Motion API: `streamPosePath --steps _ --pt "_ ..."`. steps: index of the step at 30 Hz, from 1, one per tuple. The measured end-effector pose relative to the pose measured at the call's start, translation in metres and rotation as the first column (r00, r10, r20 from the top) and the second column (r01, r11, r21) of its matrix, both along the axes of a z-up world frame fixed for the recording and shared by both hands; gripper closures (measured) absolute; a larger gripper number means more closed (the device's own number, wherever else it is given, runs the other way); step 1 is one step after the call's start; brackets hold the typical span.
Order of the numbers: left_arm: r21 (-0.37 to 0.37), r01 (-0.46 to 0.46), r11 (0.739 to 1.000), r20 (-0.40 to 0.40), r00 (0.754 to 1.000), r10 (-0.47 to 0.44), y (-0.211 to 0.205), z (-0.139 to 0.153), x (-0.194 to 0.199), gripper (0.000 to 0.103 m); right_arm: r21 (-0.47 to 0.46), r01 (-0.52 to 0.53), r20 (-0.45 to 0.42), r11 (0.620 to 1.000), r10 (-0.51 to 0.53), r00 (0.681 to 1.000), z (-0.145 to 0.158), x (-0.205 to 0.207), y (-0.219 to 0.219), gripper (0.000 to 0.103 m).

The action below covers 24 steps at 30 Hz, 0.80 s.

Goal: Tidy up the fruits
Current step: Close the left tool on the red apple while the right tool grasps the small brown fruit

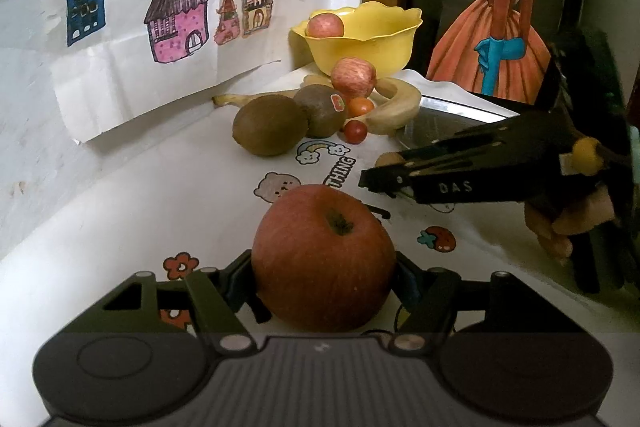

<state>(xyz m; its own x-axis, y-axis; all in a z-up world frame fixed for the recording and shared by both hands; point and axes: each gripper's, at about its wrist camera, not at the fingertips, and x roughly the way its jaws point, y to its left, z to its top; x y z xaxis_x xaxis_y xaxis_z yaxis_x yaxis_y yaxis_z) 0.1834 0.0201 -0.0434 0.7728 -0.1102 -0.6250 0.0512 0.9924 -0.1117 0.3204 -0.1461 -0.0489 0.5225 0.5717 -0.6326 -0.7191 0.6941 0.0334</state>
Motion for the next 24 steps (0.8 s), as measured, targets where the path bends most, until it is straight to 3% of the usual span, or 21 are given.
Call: streamPosePath --steps 8,15,24 --pt "-0.038 0.017 0.999 -0.004 1.000 -0.017 -0.004 0.003 -0.006 0.029 0.035 0.014 -0.003 0.999 -0.014 1.000 0.008 -0.026 -0.021 0.073" --pt "-0.070 0.053 0.996 0.043 0.998 -0.050 -0.014 0.010 -0.014 0.029 0.055 0.053 0.001 0.997 -0.053 0.999 0.016 -0.046 -0.044 0.073" --pt "-0.071 0.107 0.992 0.094 0.990 -0.100 -0.035 0.041 -0.004 0.029 0.104 0.131 0.053 0.986 -0.137 0.989 0.037 -0.061 -0.086 0.073"
